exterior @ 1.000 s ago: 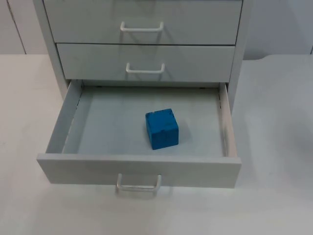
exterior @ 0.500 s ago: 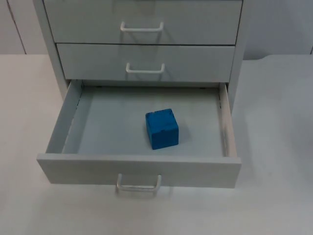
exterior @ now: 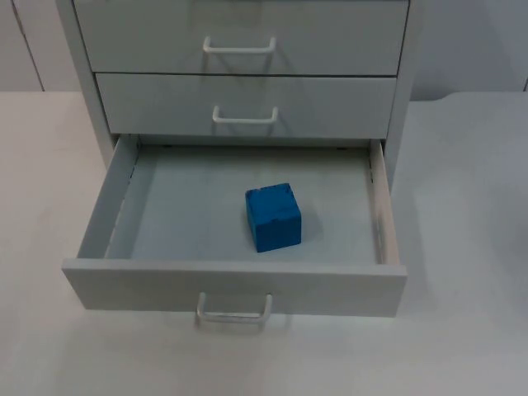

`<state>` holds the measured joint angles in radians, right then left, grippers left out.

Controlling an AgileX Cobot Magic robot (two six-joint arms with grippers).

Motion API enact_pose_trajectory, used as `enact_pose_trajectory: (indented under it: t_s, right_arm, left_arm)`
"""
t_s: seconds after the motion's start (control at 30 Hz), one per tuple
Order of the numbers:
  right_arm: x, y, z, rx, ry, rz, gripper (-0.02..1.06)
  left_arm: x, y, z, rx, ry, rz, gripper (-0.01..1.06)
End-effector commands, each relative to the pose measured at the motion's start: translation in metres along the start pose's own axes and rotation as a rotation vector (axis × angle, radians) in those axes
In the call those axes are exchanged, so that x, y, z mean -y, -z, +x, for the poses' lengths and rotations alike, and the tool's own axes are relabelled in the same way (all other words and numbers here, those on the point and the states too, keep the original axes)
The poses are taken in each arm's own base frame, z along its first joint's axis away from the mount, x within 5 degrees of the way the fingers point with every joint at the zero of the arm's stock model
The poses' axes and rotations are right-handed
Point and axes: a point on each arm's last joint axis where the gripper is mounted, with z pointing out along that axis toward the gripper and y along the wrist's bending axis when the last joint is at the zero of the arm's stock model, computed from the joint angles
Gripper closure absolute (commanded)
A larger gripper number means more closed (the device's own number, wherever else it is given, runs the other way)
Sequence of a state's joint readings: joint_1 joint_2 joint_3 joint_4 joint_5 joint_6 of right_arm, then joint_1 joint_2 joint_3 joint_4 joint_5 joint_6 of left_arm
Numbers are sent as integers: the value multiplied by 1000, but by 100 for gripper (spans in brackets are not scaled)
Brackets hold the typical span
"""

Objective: Open the drawer with the left hand, place the block into the drawer with the right hand, then close the drawer with the left hand.

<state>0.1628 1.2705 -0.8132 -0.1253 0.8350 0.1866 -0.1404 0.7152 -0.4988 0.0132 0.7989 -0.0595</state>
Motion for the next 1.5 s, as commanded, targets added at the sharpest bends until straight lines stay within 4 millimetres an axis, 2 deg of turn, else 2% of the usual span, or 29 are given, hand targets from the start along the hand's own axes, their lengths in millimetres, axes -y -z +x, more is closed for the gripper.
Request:
enact_pose_trajectory:
  t_s: [0.0, 0.07, 0.1, 0.2, 0.27, 0.3, 0.33, 0.47, 0.57, 0.73, 0.8, 0.87, 1.0, 1.03, 1.2, 1.23, 1.37, 1.47]
  right_arm:
    - [3, 6, 3, 16, -5, 6, 34]
    - [3, 12, 4, 35, -12, 4, 34]
    - [3, 12, 4, 35, -12, 4, 34]
    - [5, 26, 9, 72, -25, 4, 34]
    - [6, 30, 11, 79, -27, 4, 34]
    - [6, 32, 11, 86, -28, 3, 34]
    - [6, 32, 11, 86, -28, 3, 34]
    - [7, 36, 10, 125, -31, 11, 34]
    - [8, 36, 11, 121, -32, 13, 34]
    - [7, 37, 7, 167, -31, 3, 34]
    - [7, 37, 6, 176, -31, 1, 34]
    - [7, 37, 6, 176, -31, 1, 34]
    - [7, 37, 5, 181, -29, 1, 34]
    - [7, 37, 5, 181, -29, 1, 34]
    - [7, 37, 5, 183, -29, 0, 34]
    - [7, 37, 5, 183, -29, 0, 34]
    - [7, 37, 5, 187, -29, 0, 34]
    - [7, 37, 4, 190, -29, -1, 34]
  left_arm:
    - [1, -2, 1, -9, 9, 7, 5]
    - [2, -6, -1, -32, 22, 20, 19]
    - [2, -6, -1, -32, 22, 20, 19]
    - [4, -10, -8, -70, 14, 35, 58]
    - [10, -13, -15, -91, -66, 102, 94]
    - [16, -15, -18, -101, -106, 167, 105]
    - [16, -15, -18, -101, -106, 167, 105]
    - [37, -18, -42, -84, -192, 341, 105]
    - [46, -18, -53, -85, -287, 331, 105]
    - [80, -22, -65, -45, -509, 243, 105]
    - [98, -29, -62, -29, -666, 174, 105]
    - [106, -32, -59, -24, -729, 144, 105]
    - [142, -46, -47, 22, -1034, 28, 105]
    - [142, -46, -47, 22, -1034, 28, 105]
    - [183, -66, -28, 92, -1243, -39, 105]
    - [183, -66, -28, 92, -1243, -39, 105]
    - [206, -82, -14, 141, -1326, -11, 105]
    - [215, -89, -9, 167, -1346, 30, 105]
